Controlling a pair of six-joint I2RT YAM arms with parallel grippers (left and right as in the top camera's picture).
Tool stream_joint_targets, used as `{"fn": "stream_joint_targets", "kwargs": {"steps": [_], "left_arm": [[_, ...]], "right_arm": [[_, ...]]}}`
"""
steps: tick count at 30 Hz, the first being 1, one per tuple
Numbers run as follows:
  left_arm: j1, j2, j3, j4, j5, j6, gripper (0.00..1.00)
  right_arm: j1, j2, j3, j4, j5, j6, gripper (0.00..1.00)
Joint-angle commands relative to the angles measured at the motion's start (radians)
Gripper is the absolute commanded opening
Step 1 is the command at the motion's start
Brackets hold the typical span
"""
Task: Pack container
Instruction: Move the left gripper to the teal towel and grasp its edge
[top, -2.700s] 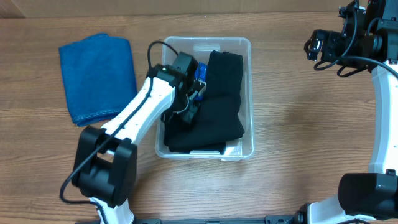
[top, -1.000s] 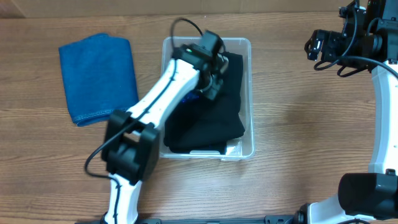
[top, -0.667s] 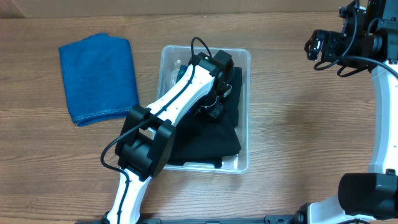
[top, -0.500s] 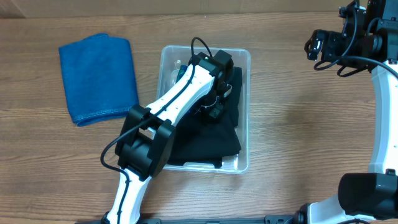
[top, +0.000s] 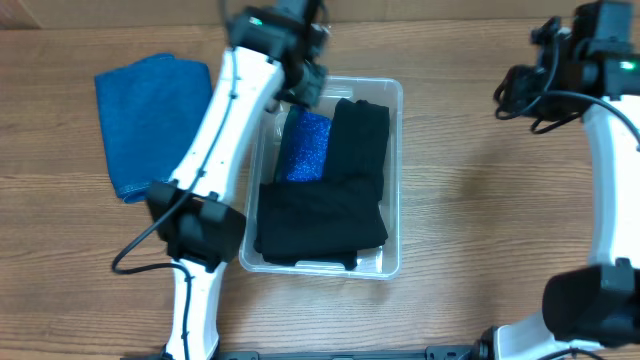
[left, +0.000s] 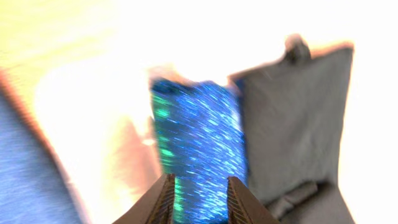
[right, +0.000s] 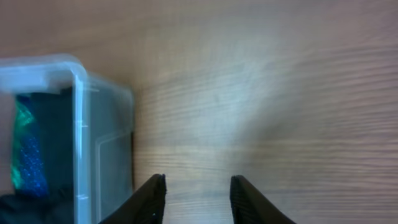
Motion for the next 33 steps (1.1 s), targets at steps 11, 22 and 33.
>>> {"fn": "stream_joint_targets", "kwargs": {"steps": [11,22,33], "left_arm": [[0.354,-0.108,0.067,-0.150,0.006,-0.185,0.36],[0.388,-0.108,0.067,-0.194,0.019,-0.162,0.37],[0.389,-0.108,0.067,-0.209,0.016,-0.145,0.37]], "right_arm": [[0.266,0.296,-0.072,0.108,-0.043,-0.051,0.34],[0.268,0.301,-0.069,0.211,-0.156,-0.120,0.36],[0.267,0.301,-0.065,0.271,-0.225,-0.148,0.68]]}}
